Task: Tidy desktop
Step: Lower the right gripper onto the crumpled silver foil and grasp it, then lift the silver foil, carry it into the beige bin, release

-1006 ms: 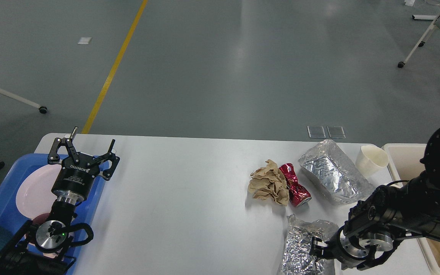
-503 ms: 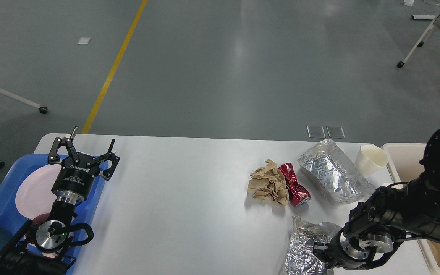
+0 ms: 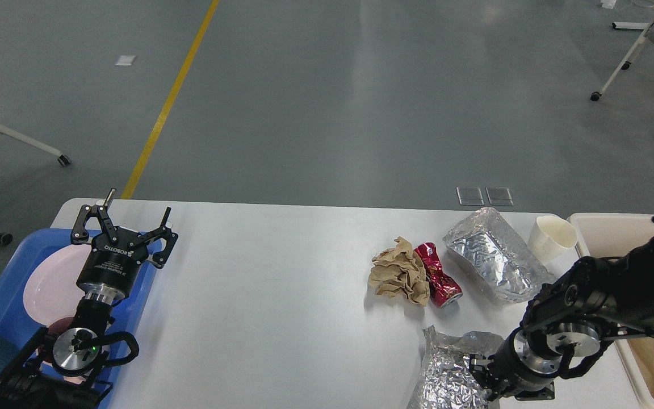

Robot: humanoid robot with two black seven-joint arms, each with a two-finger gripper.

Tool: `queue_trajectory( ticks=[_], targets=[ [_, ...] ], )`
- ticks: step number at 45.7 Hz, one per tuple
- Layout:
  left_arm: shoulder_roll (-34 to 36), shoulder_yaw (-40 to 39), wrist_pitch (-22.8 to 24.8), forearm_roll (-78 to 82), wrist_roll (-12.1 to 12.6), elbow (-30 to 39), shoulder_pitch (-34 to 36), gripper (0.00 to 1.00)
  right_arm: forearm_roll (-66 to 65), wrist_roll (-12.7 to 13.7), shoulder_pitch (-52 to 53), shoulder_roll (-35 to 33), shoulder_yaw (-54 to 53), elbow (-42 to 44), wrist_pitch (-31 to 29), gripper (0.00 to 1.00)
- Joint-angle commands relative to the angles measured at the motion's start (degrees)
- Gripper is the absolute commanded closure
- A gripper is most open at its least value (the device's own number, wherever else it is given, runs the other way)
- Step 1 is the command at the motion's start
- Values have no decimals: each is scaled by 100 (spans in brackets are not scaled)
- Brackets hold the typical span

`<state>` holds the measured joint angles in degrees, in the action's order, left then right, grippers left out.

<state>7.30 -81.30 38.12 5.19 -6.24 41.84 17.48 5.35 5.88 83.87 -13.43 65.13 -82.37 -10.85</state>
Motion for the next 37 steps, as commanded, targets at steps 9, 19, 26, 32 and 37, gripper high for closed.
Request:
queue_trajectory(
  ticks=[9, 19, 26, 32, 37],
  targets=[
    [-1, 0, -6, 0, 0, 0, 1, 4, 265, -7, 2009, -678, 280, -1228, -654, 100],
    [-1, 0, -6, 0, 0, 0, 1, 3, 599, -34, 3986, -836, 983, -1326, -2464, 100],
    [-1, 0, -6, 0, 0, 0, -8, 4, 590, -25, 5296, -898, 1431, -1326, -3457, 100],
    [-1, 0, -6, 0, 0, 0, 1, 4, 590, -25, 5667, -854, 1599, -1326, -3722, 100],
    [-1, 0, -6, 0, 0, 0, 1, 4, 590, -25, 5667, -898, 1634, -1317, -3652, 100]
  ],
)
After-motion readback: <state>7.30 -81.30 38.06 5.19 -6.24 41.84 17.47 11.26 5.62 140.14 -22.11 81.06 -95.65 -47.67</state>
